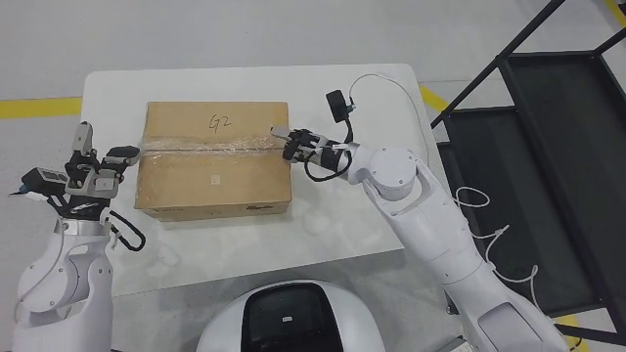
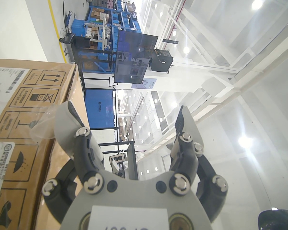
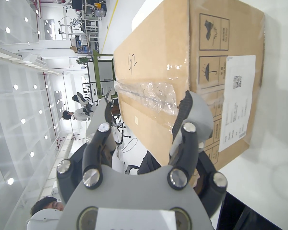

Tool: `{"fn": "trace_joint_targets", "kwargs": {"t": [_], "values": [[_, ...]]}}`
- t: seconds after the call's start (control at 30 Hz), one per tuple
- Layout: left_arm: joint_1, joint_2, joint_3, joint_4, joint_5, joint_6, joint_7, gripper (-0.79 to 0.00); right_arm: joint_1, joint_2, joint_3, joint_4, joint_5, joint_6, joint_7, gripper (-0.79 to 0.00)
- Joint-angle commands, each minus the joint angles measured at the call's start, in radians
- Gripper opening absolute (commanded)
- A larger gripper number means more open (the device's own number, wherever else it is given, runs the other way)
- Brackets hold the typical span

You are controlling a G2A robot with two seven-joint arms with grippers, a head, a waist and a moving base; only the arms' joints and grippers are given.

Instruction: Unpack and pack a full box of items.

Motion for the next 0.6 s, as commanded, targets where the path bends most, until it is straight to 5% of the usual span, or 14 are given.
{"fn": "trace_joint_targets", "kwargs": {"t": [0.0, 0.07, 0.57], "values": [[0.0, 0.0, 0.001, 0.002, 0.001, 0.0, 0.001, -0.117, 0.0, 0.0, 0.0, 0.002, 0.009, 0.004, 0.002, -0.72], [-0.002, 0.0, 0.003, 0.006, 0.004, 0.001, 0.001, -0.117, -0.002, 0.0, 0.002, 0.003, 0.013, 0.009, 0.003, -0.785], [-0.018, -0.002, 0.015, 0.018, 0.028, 0.003, 0.013, -0.12, -0.021, 0.004, 0.012, -0.015, 0.03, 0.023, 0.029, -0.785]]}}
